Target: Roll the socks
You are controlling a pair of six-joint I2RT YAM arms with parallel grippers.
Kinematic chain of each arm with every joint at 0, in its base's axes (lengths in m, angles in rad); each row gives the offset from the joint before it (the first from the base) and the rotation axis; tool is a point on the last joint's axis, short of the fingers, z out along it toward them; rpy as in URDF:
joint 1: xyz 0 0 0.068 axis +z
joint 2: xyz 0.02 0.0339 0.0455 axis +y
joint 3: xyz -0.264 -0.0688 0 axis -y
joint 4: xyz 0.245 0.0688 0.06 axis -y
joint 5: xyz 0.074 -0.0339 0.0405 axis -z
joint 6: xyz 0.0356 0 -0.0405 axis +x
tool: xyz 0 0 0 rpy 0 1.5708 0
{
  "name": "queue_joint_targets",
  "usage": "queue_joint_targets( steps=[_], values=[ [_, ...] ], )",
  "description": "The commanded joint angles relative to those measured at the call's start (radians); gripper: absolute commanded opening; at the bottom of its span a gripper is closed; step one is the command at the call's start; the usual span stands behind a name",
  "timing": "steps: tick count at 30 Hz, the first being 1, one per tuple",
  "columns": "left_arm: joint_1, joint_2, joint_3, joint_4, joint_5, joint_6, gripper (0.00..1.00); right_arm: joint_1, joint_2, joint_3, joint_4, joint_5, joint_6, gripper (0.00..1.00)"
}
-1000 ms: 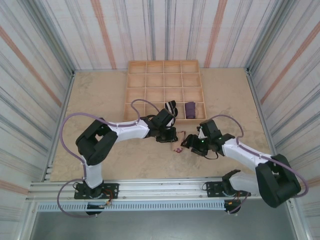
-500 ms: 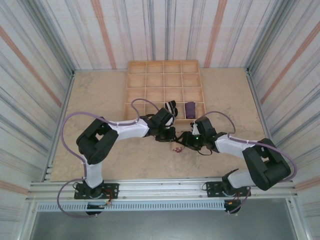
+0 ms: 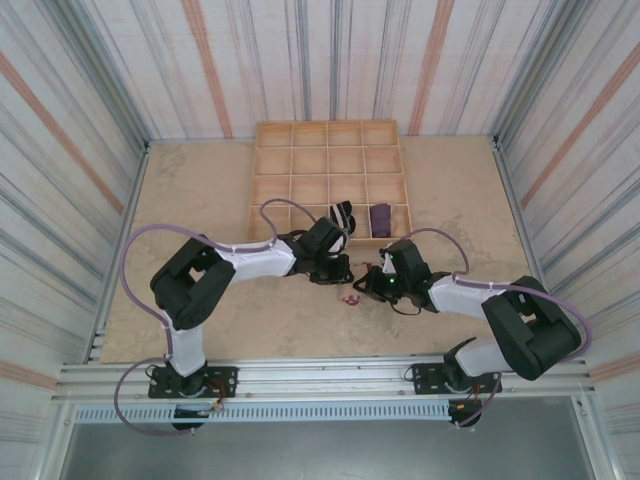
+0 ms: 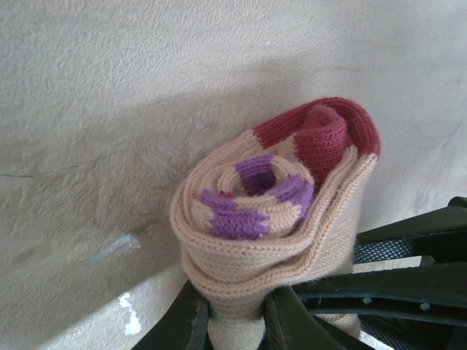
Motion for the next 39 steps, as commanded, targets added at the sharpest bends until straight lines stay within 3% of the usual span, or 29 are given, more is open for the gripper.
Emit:
queue_joint_targets(
  steps=[1, 3, 6, 7, 10, 16, 20, 28, 32, 39],
  values=[
    [-0.005, -0.030, -0.061, -0.067, -0.023, -0.031, 0.35, 0.032, 0.003, -0.015, -0.227, 0.047, -0.007, 0.00],
    [0.005, -0.083, -0.067, -0.094, -0.039, -0.036, 0.54, 0.031, -0.044, 0.024, -0.289, 0.069, -0.025, 0.00],
    [0.027, -0.160, -0.068, -0.130, -0.040, -0.035, 0.74, 0.026, -0.106, 0.104, -0.388, 0.095, -0.065, 0.00],
    [0.037, -0.184, -0.065, -0.142, -0.040, -0.035, 0.86, 0.022, -0.119, 0.127, -0.406, 0.096, -0.076, 0.00],
    [0.072, -0.262, -0.037, -0.210, -0.039, -0.019, 0.98, 0.006, -0.142, 0.215, -0.464, 0.081, -0.105, 0.00],
    [0.187, -0.382, 0.074, -0.469, -0.065, 0.062, 0.99, 0.004, -0.045, 0.450, -0.516, 0.047, -0.171, 0.00],
    [0.288, -0.469, 0.112, -0.620, -0.150, 0.085, 0.99, 0.012, 0.119, 0.632, -0.489, 0.003, -0.192, 0.00],
    [0.518, -0.573, 0.103, -0.747, -0.119, 0.139, 0.99, 0.071, 0.482, 0.991, -0.438, -0.025, -0.155, 0.00],
    [0.566, -0.608, 0.082, -0.763, -0.108, 0.163, 0.98, 0.073, 0.610, 1.127, -0.488, -0.023, -0.148, 0.00],
    [0.576, -0.641, 0.021, -0.754, -0.092, 0.162, 0.99, 0.050, 0.680, 1.150, -0.521, -0.019, -0.163, 0.00]
  ],
)
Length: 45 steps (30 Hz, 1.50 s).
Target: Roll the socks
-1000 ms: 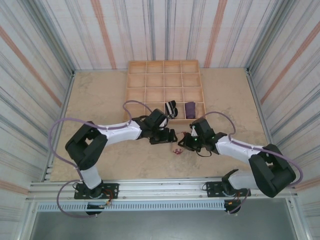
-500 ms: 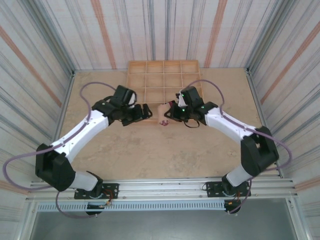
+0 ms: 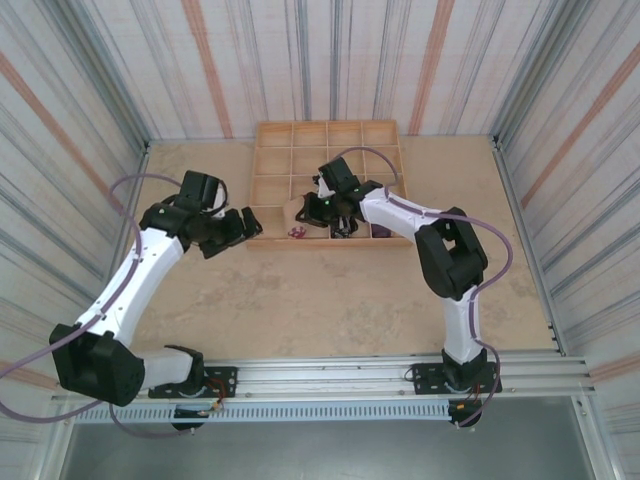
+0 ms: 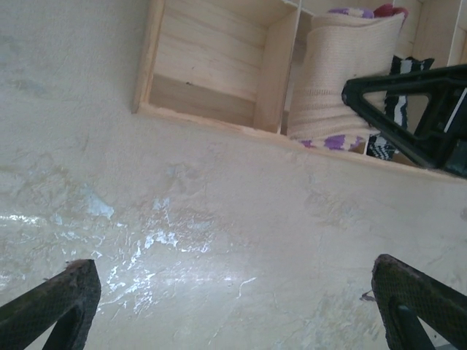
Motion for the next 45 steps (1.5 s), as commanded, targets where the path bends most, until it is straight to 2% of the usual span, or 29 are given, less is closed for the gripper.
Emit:
queue_joint_targets(
  steps=[1, 7, 22, 23, 26, 29, 34, 35, 36, 38, 42, 45],
  values=[
    [0.007, -0.025, -0.039, -0.029, 0.021, 0.026, 0.99, -0.013, 0.019, 0.015, -0.040, -0.006, -0.011, 0.00],
    [0.006, -0.040, -0.071, -0.015, 0.026, 0.015, 0.99, -0.022, 0.047, -0.023, -0.034, -0.014, -0.025, 0.00],
    [0.006, -0.093, -0.137, -0.004, 0.044, -0.006, 0.99, -0.014, 0.163, 0.024, -0.115, -0.008, -0.026, 0.00],
    [0.006, -0.095, -0.137, -0.005, 0.038, -0.006, 0.99, -0.013, 0.163, 0.024, -0.124, 0.001, -0.028, 0.03],
    [0.006, -0.093, -0.136, -0.007, 0.028, 0.007, 0.99, -0.015, 0.151, 0.034, -0.160, 0.024, -0.038, 0.33],
    [0.006, -0.086, -0.124, -0.016, 0.006, 0.039, 0.99, -0.009, 0.102, 0.020, -0.168, 0.095, -0.054, 0.57],
    [0.007, -0.089, -0.100, -0.004, -0.067, 0.122, 0.99, 0.000, 0.013, 0.024, -0.162, 0.147, -0.101, 0.82],
    [0.007, -0.091, -0.095, 0.003, -0.082, 0.141, 0.99, 0.002, -0.009, 0.028, -0.164, 0.156, -0.111, 0.91],
    [0.007, -0.092, -0.092, 0.013, -0.101, 0.153, 0.99, 0.004, -0.030, 0.032, -0.164, 0.165, -0.121, 0.96],
    [0.006, -0.092, -0.088, 0.040, -0.129, 0.184, 0.99, 0.009, -0.069, 0.041, -0.172, 0.180, -0.141, 1.00],
    [0.009, -0.087, -0.093, 0.122, -0.193, 0.262, 0.99, 0.021, -0.164, 0.049, -0.198, 0.230, -0.191, 0.99],
    [0.017, -0.088, -0.133, 0.249, -0.237, 0.354, 0.99, 0.020, -0.260, 0.021, -0.223, 0.328, -0.233, 0.99]
  ],
)
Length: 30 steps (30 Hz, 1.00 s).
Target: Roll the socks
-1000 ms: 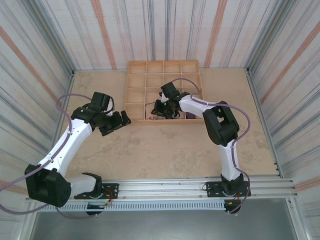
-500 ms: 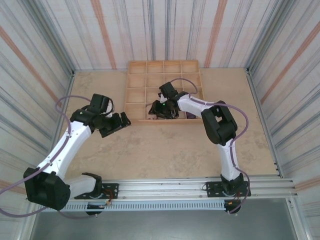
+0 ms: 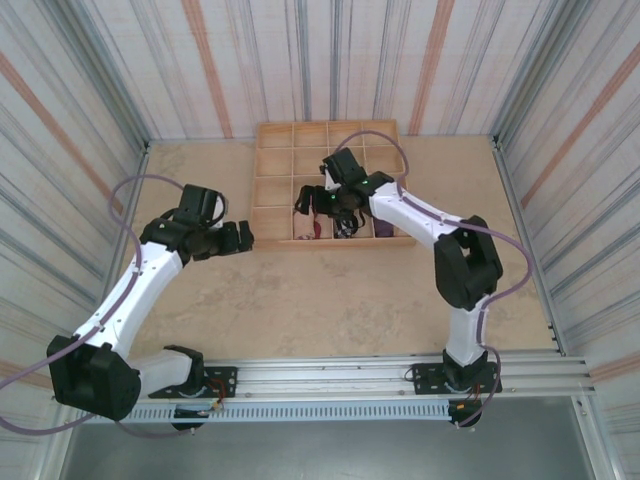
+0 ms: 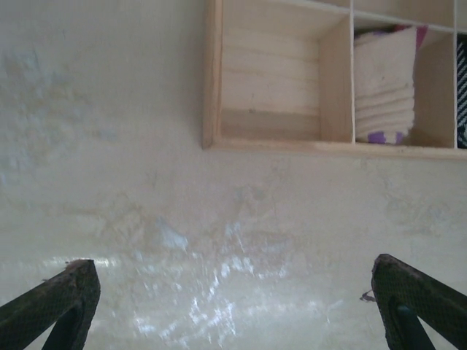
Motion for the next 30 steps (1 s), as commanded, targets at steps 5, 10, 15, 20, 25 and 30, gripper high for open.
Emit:
queue_joint_targets(
  steps=[5, 10, 15, 20, 25, 30],
  values=[
    [0.123, -0.018, -0.167, 0.463, -0.039, 0.249, 0.99, -0.054, -0.269, -0.137, -0.036, 0.325, -0.190, 0.99],
    [0.190, -0.012, -0.361, 0.773, -0.066, 0.436, 0.99, -0.185, -0.388, -0.345, 0.053, 0.427, -0.328, 0.99],
    [0.232, 0.036, -0.558, 1.157, -0.064, 0.449, 0.99, -0.371, -0.482, -0.555, 0.155, 0.379, -0.372, 0.99],
    [0.232, 0.178, -0.647, 1.463, -0.019, 0.473, 0.99, -0.521, -0.590, -0.849, 0.478, 0.304, -0.475, 0.99],
    [0.233, 0.303, -0.670, 1.613, -0.033, 0.474, 0.99, -0.588, -0.575, -0.990, 0.711, 0.248, -0.527, 0.99],
    [0.258, 0.329, -0.640, 1.580, -0.064, 0.429, 0.99, -0.596, -0.499, -1.126, 1.046, 0.271, -0.556, 0.99]
  ],
)
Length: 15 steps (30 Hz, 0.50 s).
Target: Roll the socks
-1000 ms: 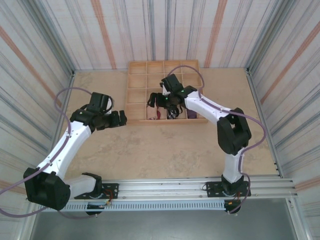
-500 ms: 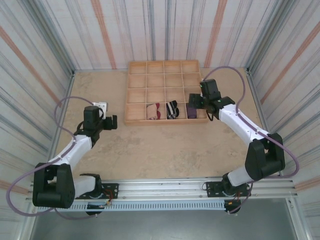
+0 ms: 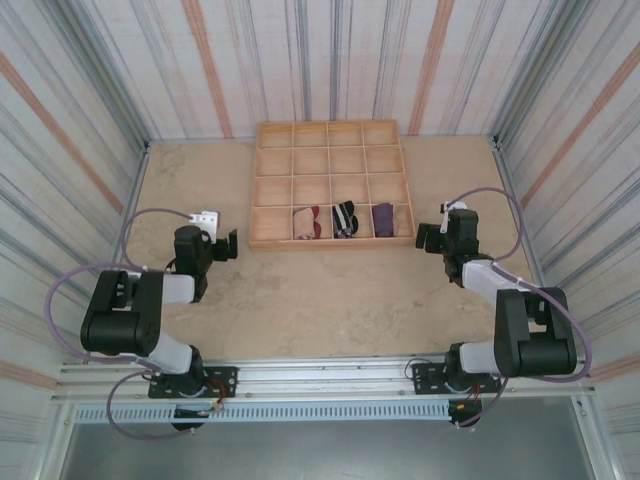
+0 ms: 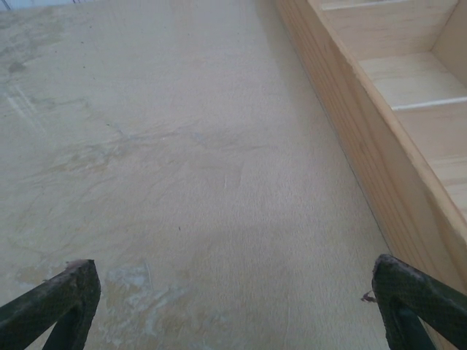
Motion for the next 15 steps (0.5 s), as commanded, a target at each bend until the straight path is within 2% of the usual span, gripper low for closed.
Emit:
queue_joint_targets(
  steps=[1, 5, 8, 9, 11, 13, 15],
  values=[
    [0.038, 0.003, 0.025, 0.043, -0.016, -0.032, 0.99, -0.010, 0.037, -0.061, 0.282, -0.011, -0.064, 0.99],
    [0.038, 0.006, 0.028, 0.040, -0.017, -0.032, 0.99, -0.043, 0.083, -0.151, 0.505, -0.016, -0.037, 0.99],
    [0.036, 0.003, 0.026, 0.043, -0.020, -0.031, 0.99, -0.058, 0.204, -0.244, 0.809, -0.040, -0.025, 0.99],
    [0.029, 0.002, 0.026, 0.042, -0.028, -0.027, 0.99, -0.057, 0.203, -0.243, 0.819, -0.035, -0.026, 0.99],
    [0.027, 0.004, 0.028, 0.040, -0.035, -0.025, 0.99, -0.072, 0.168, -0.168, 0.607, -0.040, -0.008, 0.99],
    [0.026, 0.004, 0.027, 0.039, -0.034, -0.024, 0.99, -0.077, 0.188, -0.109, 0.527, -0.021, 0.007, 0.99],
    [0.024, 0.004, 0.029, 0.038, -0.035, -0.025, 0.99, -0.083, 0.190, -0.123, 0.552, -0.003, 0.020, 0.99]
  ],
)
